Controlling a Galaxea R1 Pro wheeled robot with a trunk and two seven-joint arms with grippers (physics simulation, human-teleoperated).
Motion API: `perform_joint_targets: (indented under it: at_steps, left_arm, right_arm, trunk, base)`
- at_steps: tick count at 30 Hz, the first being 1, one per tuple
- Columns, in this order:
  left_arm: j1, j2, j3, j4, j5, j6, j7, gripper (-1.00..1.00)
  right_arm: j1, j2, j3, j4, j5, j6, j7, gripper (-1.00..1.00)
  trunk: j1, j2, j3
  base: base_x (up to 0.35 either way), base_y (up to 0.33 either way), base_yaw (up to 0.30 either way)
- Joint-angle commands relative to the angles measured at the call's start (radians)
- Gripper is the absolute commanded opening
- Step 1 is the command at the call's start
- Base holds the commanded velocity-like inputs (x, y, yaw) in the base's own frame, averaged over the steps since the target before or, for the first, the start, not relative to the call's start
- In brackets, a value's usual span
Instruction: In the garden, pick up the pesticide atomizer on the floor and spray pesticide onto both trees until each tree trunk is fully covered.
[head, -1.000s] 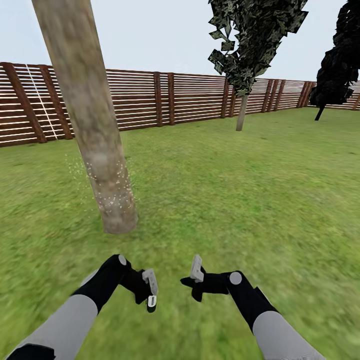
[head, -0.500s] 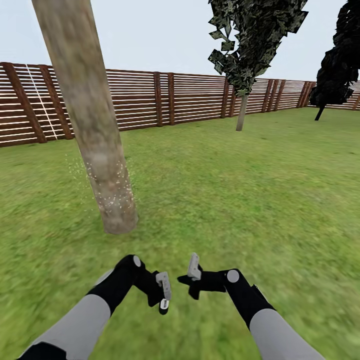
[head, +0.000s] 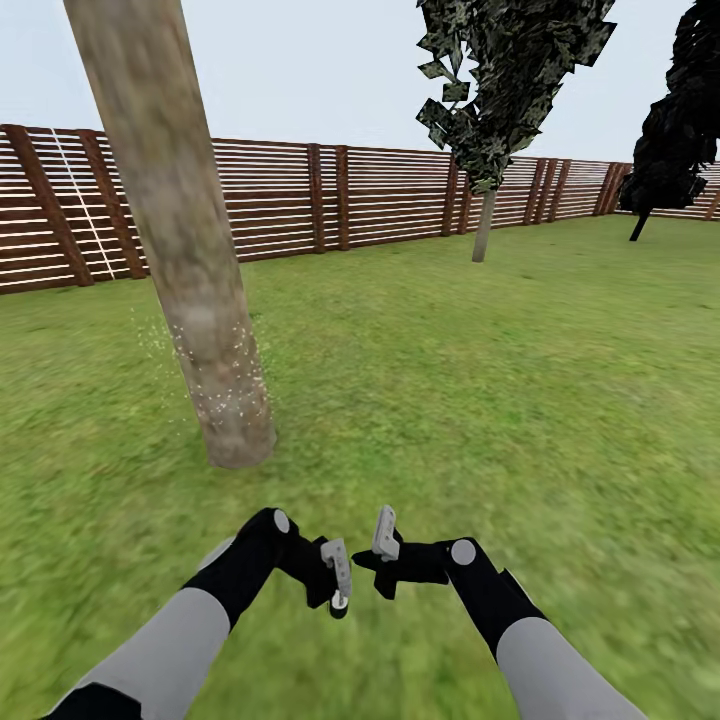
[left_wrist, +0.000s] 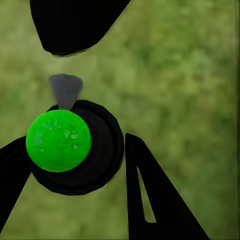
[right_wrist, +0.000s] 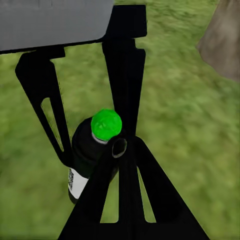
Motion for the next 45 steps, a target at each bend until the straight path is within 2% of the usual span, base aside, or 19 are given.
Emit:
perform_joint_targets:
  at_steps: [1,11,17,21,23,28,30,31,32,34,35,36,38,39,40,41,43,44,45]
  left_arm:
    - [0.0,0.0,0.001,0.0,0.001,0.0,0.0,-1.0]
    - [0.0,-0.013,0.002,0.001,0.004,0.0,0.0,-1.0]
    - [0.001,-0.006,0.005,0.002,0.005,-0.001,-0.004,-1.0]
    - [0.002,0.007,0.006,0.014,0.004,-0.04,-0.008,-1.0]
    - [0.003,0.028,0.007,0.016,0.003,-0.044,-0.009,-1.0]
    - [0.005,0.162,0.008,0.015,0.004,-0.044,-0.012,-1.0]
    - [0.005,0.204,0.018,0.015,0.003,-0.038,-0.003,-1.0]
    - [0.005,0.217,0.052,0.014,0.003,-0.033,0.001,-1.0]
    - [0.005,0.244,0.171,0.009,0.002,-0.03,0.003,-1.0]
    - [0.005,0.271,0.358,0.003,0.001,-0.03,0.005,-1.0]
    - [0.006,0.285,0.476,0.001,0.001,-0.035,0.013,-1.0]
    - [0.007,0.294,0.557,0.0,0.002,-0.038,0.026,-1.0]
    - [0.008,0.303,0.743,-0.002,0.004,-0.051,0.099,-1.0]
    - [0.009,0.299,0.798,-0.001,0.004,-0.07,0.141,-1.0]
    - [0.013,0.292,0.855,0.007,0.008,-0.113,0.249,-1.0]
    - [0.025,0.279,0.877,0.012,0.03,-0.134,0.344,-1.0]
    - [0.053,0.246,0.89,0.009,0.097,-0.147,0.472,-1.0]
    - [0.094,0.231,0.892,0.005,0.164,-0.167,0.575,-1.0]
    - [0.115,0.223,0.892,0.007,0.192,-0.196,0.616,-1.0]
  right_arm:
    - [0.0,0.0,0.0,0.0,0.0,0.0,0.0,-1.0]
    - [0.0,0.0,0.028,0.0,0.0,0.0,0.0,-1.0]
    - [0.0,0.0,0.028,0.0,0.0,0.0,0.0,-1.0]
    - [0.0,0.0,0.028,0.0,0.0,0.0,0.0,-1.0]
    - [0.0,0.0,0.028,0.0,0.0,0.0,0.0,-1.0]
    - [0.0,0.0,0.028,0.001,0.001,0.0,-0.001,-1.0]
    - [0.0,-0.002,0.027,0.002,0.001,0.0,-0.001,-1.0]
    - [0.0,-0.004,0.026,0.002,0.001,0.0,-0.001,1.0]
    - [0.0,-0.009,0.025,0.003,0.002,0.0,-0.002,1.0]
    - [0.0,-0.022,0.019,0.004,0.002,-0.002,-0.009,1.0]
    - [0.0,-0.045,0.013,0.005,0.001,-0.004,-0.012,1.0]
    - [0.001,-0.064,-0.007,0.006,0.0,-0.004,-0.02,1.0]
    - [0.004,-0.095,-0.176,0.014,-0.001,-0.005,-0.101,1.0]
    - [0.005,-0.1,-0.251,0.021,-0.001,-0.005,-0.123,1.0]
    - [0.006,-0.104,-0.373,0.035,-0.002,-0.007,-0.149,1.0]
    - [0.007,-0.105,-0.468,0.041,-0.002,-0.008,-0.185,1.0]
    - [0.02,-0.106,-0.588,0.044,-0.002,-0.012,-0.251,1.0]
    - [0.032,-0.106,-0.683,0.042,-0.001,-0.024,-0.322,1.0]
    - [0.036,-0.106,-0.72,0.044,0.0,-0.042,-0.377,1.0]
  trunk:
    - [0.0,0.0,0.0]
    - [0.0,0.0,0.0]
    - [0.0,0.0,0.0]
    - [0.0,0.0,0.0]
    - [0.0,0.0,0.0]
    - [0.0,0.0,0.0]
    - [0.0,0.0,0.0]
    - [0.0,0.0,0.0]
    - [0.0,0.0,0.0]
    - [0.0,0.0,0.0]
    - [0.0,0.0,0.0]
    - [0.0,0.0,0.0]
    - [0.0,0.0,0.0]
    - [0.0,0.0,0.0]
    - [0.0,0.0,0.0]
    - [0.0,0.0,0.0]
    - [0.0,0.0,0.0]
    - [0.0,0.0,0.0]
    - [0.0,0.0,0.0]
  base:
    - [0.0,0.0,0.0]
    - [0.0,0.0,0.0]
    - [0.0,0.0,0.0]
    - [0.0,0.0,0.0]
    - [0.0,0.0,0.0]
    - [0.0,0.0,0.0]
    - [0.0,0.0,0.0]
    - [0.0,0.0,0.0]
    - [0.0,0.0,0.0]
    - [0.0,0.0,0.0]
    - [0.0,0.0,0.0]
    - [0.0,0.0,0.0]
    - [0.0,0.0,0.0]
    - [0.0,0.0,0.0]
    - [0.0,0.0,0.0]
    - [0.0,0.0,0.0]
    - [0.0,0.0,0.0]
    - [0.0,0.0,0.0]
    - [0.0,0.0,0.0]
